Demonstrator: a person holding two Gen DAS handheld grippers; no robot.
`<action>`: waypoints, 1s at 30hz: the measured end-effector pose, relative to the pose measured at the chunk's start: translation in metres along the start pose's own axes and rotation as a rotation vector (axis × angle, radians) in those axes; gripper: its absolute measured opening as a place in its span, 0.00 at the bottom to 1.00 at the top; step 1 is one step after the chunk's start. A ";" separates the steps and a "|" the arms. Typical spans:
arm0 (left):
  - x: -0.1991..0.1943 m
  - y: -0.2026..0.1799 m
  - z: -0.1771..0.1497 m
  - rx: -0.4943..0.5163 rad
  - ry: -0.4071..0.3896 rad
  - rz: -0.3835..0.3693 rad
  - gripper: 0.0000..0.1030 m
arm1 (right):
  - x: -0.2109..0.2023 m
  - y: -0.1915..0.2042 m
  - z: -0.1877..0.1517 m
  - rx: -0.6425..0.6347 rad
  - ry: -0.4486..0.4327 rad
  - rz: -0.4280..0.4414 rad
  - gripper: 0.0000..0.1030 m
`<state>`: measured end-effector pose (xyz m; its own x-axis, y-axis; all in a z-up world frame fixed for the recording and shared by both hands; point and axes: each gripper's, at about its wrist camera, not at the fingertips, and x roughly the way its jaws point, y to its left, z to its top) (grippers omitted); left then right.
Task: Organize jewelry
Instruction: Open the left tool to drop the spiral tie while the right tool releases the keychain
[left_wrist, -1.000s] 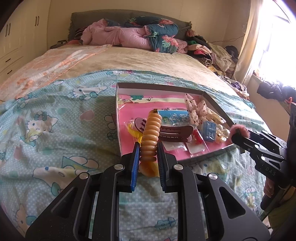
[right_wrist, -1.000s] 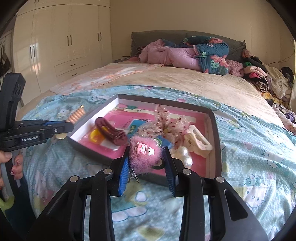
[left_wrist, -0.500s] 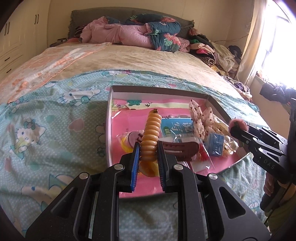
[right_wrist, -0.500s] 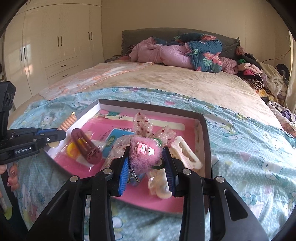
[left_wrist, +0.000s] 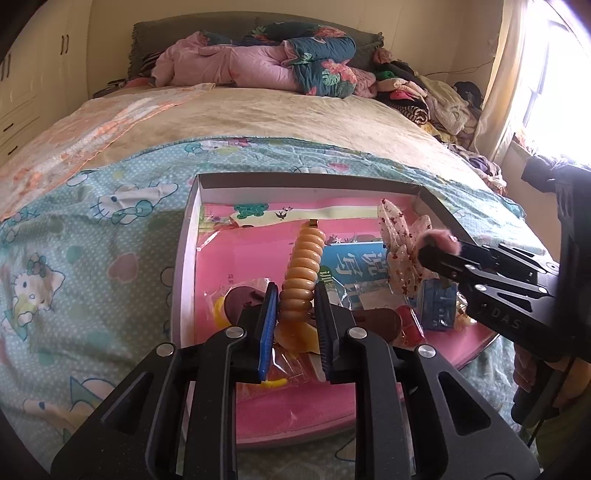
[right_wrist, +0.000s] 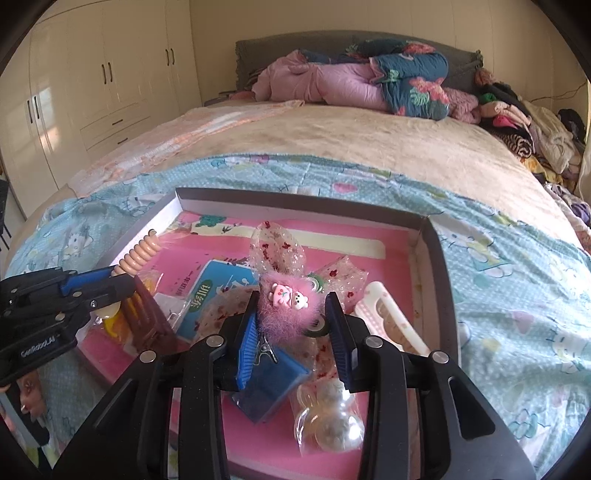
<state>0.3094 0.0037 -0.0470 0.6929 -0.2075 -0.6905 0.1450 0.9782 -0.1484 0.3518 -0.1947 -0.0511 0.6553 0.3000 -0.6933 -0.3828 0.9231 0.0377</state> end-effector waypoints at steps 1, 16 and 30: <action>0.001 0.000 -0.001 0.000 0.001 0.001 0.13 | 0.001 0.001 0.000 0.002 0.002 0.000 0.33; 0.002 -0.001 -0.004 0.001 0.000 0.001 0.19 | -0.037 -0.006 -0.022 0.035 -0.061 -0.019 0.71; -0.032 -0.012 -0.005 0.010 -0.056 0.007 0.58 | -0.086 -0.007 -0.039 0.055 -0.122 -0.042 0.86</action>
<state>0.2821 -0.0020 -0.0270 0.7324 -0.2003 -0.6507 0.1467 0.9797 -0.1364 0.2731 -0.2364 -0.0197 0.7455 0.2849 -0.6025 -0.3192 0.9462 0.0526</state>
